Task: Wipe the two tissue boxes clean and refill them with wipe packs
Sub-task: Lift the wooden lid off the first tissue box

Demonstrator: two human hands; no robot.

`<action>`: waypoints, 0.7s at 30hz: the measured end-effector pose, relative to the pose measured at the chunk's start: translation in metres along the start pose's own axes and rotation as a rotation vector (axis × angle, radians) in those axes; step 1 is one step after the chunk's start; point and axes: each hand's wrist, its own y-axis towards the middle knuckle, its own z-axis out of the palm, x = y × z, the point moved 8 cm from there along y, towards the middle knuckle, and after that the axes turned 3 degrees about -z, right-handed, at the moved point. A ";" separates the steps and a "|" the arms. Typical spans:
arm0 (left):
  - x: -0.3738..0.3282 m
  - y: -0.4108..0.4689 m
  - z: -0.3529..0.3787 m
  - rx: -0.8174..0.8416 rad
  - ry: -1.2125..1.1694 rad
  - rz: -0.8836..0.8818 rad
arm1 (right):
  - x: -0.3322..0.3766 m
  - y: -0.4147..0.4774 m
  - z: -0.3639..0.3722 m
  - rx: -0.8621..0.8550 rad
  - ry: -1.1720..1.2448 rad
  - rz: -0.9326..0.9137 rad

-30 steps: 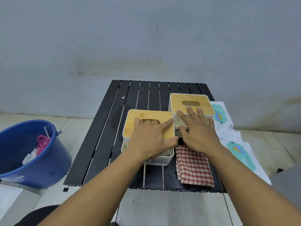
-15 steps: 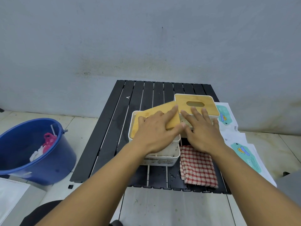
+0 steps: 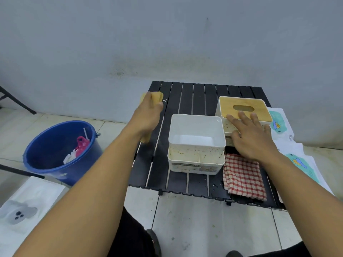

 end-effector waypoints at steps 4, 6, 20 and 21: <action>0.038 -0.002 0.033 0.168 0.207 -0.174 | 0.000 0.001 0.001 0.002 -0.007 -0.006; 0.045 -0.005 0.037 0.174 0.276 -0.200 | 0.000 0.000 0.000 0.000 -0.012 -0.011; 0.075 0.004 0.050 0.117 0.509 -0.159 | 0.001 0.007 -0.003 0.032 -0.035 -0.029; 0.075 0.005 0.050 0.118 0.517 -0.158 | 0.000 0.010 -0.003 0.030 -0.032 -0.030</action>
